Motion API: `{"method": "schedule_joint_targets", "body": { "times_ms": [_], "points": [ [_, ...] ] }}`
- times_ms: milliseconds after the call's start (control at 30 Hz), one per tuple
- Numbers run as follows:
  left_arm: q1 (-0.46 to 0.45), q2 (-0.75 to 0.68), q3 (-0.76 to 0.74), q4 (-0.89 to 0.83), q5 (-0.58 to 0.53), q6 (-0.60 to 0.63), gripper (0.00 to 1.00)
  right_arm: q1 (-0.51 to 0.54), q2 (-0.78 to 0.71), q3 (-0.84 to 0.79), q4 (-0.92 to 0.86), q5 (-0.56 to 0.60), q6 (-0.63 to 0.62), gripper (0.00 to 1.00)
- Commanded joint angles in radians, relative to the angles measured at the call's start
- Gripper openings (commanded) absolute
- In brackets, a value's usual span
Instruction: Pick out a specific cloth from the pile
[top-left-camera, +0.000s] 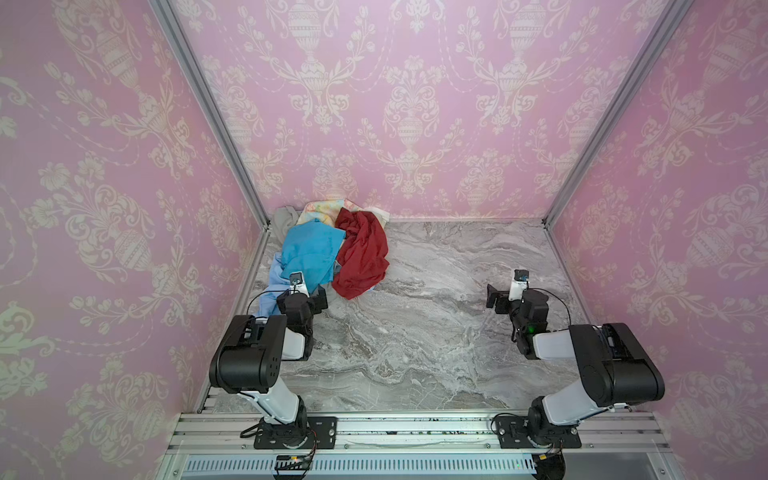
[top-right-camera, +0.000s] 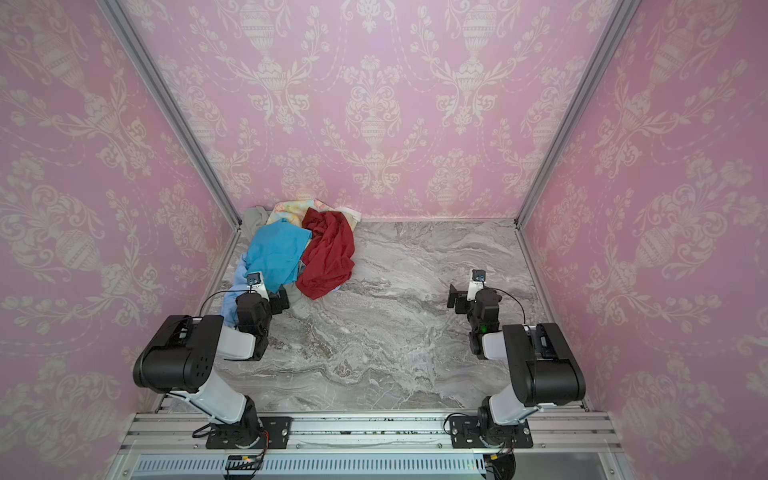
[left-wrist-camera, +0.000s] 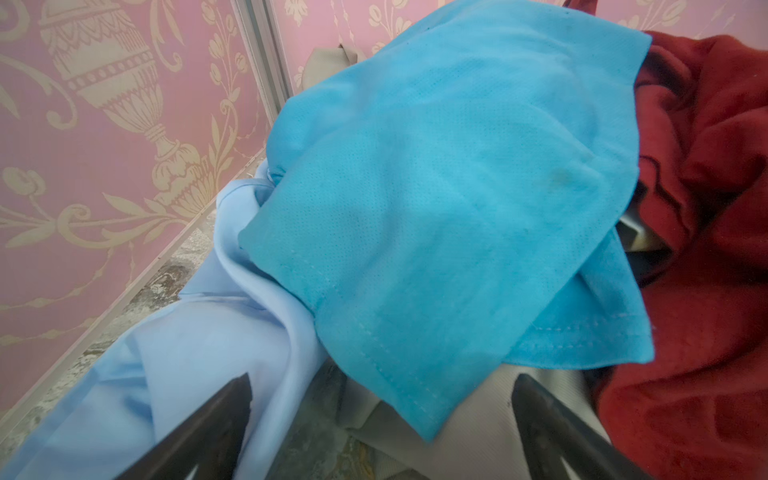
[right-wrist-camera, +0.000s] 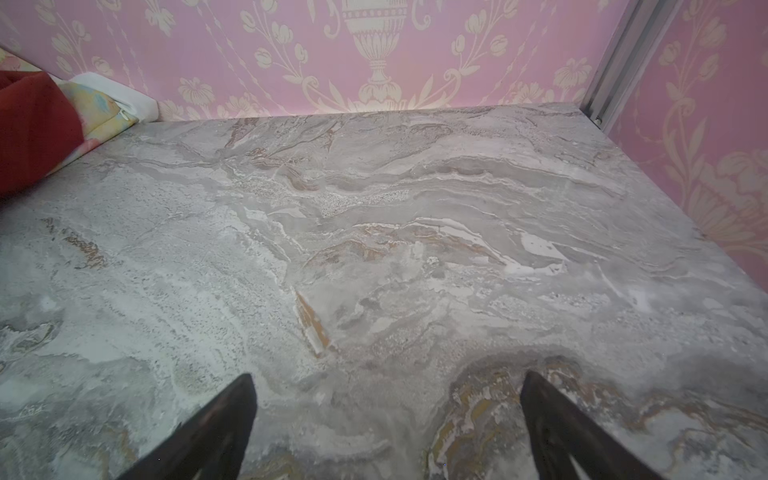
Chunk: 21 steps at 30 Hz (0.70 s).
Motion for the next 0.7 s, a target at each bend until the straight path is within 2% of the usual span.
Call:
{"method": "schedule_joint_targets", "body": {
  "times_ms": [0, 167, 667],
  "points": [
    [0.002, -0.006, 0.018, -0.025, 0.035, 0.03, 0.99, 0.007, -0.002, 0.016, 0.009, 0.007, 0.002, 1.0],
    [0.002, -0.008, 0.025, -0.04, 0.088, 0.046, 0.99, 0.007, -0.003, 0.015, 0.008, 0.008, 0.002, 1.0],
    [0.002, -0.008, 0.026, -0.039, 0.087, 0.046, 0.99, 0.007, -0.003, 0.018, 0.005, 0.011, 0.004, 1.0]
  ]
}}
